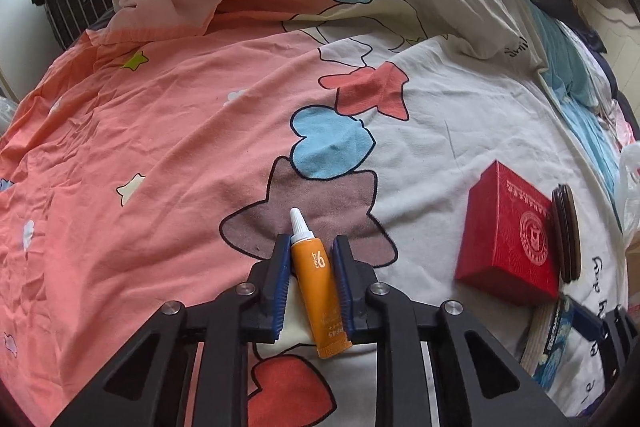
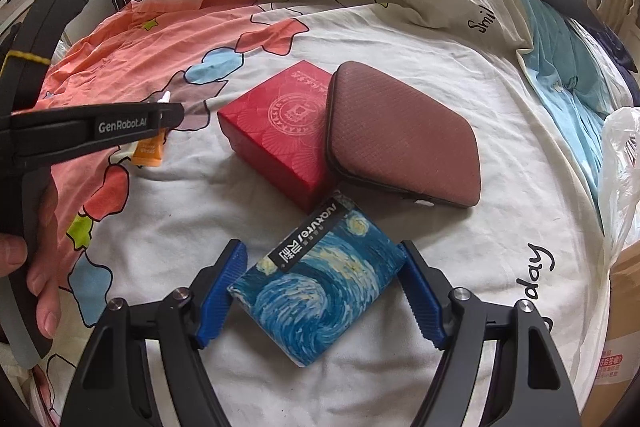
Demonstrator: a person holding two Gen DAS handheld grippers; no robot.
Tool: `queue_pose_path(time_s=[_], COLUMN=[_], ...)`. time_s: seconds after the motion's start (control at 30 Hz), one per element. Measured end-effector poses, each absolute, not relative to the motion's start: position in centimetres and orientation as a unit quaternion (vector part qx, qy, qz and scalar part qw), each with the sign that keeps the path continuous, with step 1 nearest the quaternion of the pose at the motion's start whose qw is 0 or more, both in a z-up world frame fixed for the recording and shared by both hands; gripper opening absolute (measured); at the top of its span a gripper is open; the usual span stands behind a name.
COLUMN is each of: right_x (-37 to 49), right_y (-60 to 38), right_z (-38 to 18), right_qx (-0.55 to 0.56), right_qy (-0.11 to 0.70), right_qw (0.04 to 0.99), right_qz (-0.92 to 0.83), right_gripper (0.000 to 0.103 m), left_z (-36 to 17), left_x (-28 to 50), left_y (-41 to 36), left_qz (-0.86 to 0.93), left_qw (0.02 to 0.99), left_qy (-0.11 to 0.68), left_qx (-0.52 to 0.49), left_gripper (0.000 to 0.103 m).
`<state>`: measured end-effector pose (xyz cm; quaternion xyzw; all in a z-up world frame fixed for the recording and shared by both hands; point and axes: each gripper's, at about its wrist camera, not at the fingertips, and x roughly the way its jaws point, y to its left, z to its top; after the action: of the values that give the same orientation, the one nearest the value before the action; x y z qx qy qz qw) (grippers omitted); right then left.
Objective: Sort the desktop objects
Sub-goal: 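Grasp the orange sunscreen tube with the left gripper and lift it, then carry the orange tube and tissue pack with both grippers toward the cardboard box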
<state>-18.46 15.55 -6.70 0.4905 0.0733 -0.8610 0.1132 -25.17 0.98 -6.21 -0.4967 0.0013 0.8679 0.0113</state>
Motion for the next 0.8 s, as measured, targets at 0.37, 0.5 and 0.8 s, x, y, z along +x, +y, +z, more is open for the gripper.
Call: queue_pose_path(time_s=[0.37,0.5,0.8], right_x=[-18.5,-18.5,-18.4], right_y=[15.6,15.7,15.9], right_z=[-6.7,-6.7,-6.4], right_qx=[0.492,0.492,0.488], right_qy=[0.069,0.066,0.056], right_qw=[0.115,0.115,0.114], right_qz=[-0.86,-0.861,-0.864], right_gripper=[0.073,0.073,0.071], left_z=[-5.9,-5.8,-5.7], left_x=[-22.2,-21.2,-20.5], left_y=[1.6,2.5,2.9], left_qz=[0.865,0.868,0.867], left_qw=[0.043,0.046,0.057], left_qy=[0.03,0.058,0.061], left_qx=[-0.5,-0.491,-0.492], left_gripper=[0.016,0.016,0.016])
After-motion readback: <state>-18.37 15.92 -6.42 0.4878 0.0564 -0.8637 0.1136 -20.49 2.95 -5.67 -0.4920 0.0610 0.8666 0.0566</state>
